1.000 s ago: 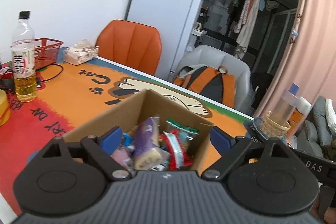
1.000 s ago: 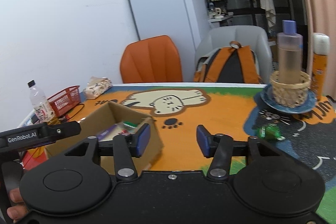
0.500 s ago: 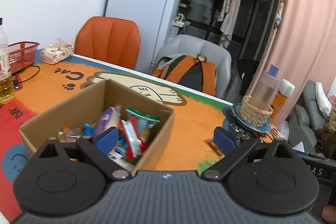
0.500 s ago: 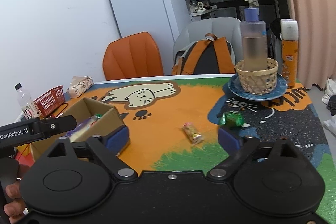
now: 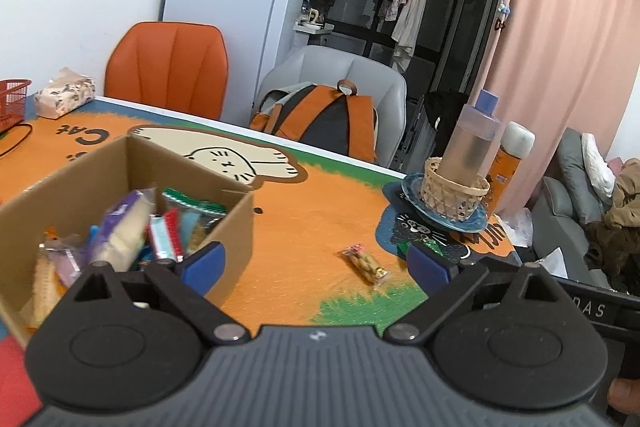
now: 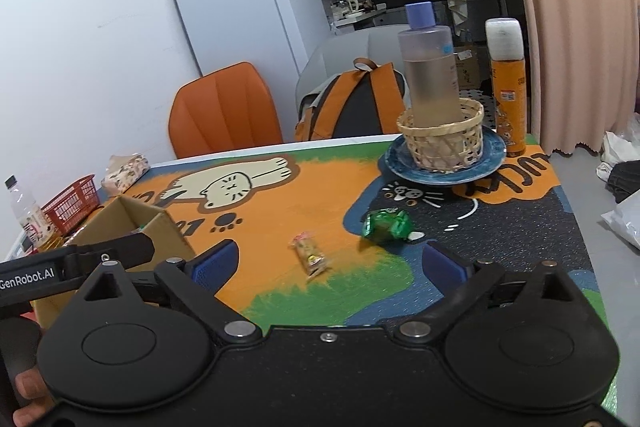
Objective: Organize snacks
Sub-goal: 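Move the left gripper to the small yellow candy while the right approaches the green wrapper, then grasp the small yellow candy with the left gripper while the right grasps the green wrapper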
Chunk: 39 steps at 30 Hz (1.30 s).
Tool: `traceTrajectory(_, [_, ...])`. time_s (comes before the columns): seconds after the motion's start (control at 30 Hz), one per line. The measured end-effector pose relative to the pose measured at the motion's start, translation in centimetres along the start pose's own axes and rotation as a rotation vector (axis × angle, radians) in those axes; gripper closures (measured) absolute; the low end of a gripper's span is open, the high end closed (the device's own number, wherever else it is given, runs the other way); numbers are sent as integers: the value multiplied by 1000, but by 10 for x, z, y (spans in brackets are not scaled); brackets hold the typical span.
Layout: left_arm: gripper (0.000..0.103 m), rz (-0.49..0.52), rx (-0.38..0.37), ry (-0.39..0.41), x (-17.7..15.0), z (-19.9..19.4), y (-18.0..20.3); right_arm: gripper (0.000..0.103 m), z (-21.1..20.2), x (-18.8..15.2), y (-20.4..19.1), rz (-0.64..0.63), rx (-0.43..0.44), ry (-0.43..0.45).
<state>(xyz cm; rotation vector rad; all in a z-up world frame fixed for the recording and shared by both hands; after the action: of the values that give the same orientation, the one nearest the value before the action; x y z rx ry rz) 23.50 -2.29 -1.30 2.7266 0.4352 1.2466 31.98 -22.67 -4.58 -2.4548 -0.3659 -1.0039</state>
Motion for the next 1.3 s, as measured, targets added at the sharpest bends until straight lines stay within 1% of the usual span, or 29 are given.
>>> traceTrajectory(0.17, [7,-14,-9,-18,5,20,7,9,14,6,14,33,4,-6])
traceTrajectory(0.33, [9,-24,-7,-37,10,40,13,19,34,13,24,61,4,-24])
traceTrajectory(0.4, [13,-24,0,-37,12,47,16,22,43,16,28,75,3,-29])
traceTrajectory(0.47, [20,-34,-3,-44,16,54,18,25,51,20,32,89,2,-35])
traceTrajectory(0.53, [25,-53,-6,-50,18,61,19,36,60,25,35,99,-5,-50])
traceTrajectory(0.57, [29,-57,-5,-49,20,64,19,38,64,28,36,102,-5,-57])
traceTrajectory(0.67, [36,-79,4,-58,23,76,21,39,78,35,39,114,-10,-73])
traceTrajectory(0.8, [39,-91,9,-67,24,89,25,39,95,39,42,129,-5,-80])
traceTrajectory(0.97, [43,-93,27,-87,22,106,28,39,115,28,48,161,32,-66])
traceTrajectory(1.07, [45,-101,42,-91,21,116,25,43,128,23,45,120,-36,-94])
traceTrajectory(1.1, [46,-109,42,-95,21,119,24,43,128,23,45,119,-31,-84])
traceTrajectory(1.17, [48,-121,39,-100,20,124,22,47,128,23,47,124,-14,-78])
traceTrajectory(1.23, [48,-130,45,-99,19,129,21,59,130,23,48,117,-35,-73])
traceTrajectory(1.3, [49,-139,44,-104,19,132,21,64,131,23,52,119,-38,-70])
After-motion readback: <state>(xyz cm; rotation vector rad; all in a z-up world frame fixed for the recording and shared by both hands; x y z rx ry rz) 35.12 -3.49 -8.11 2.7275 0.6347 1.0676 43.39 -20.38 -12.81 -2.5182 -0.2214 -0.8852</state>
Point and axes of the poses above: each gripper's, at about its wrist camera, not at the fingertips, and z roughly the way its jaws point, y to its right, x to its top, the point moved 1 cm from there along z, roughly the way its jaws point, and after that the axes turned 12 degrees about -y, right-handed, at the moved point
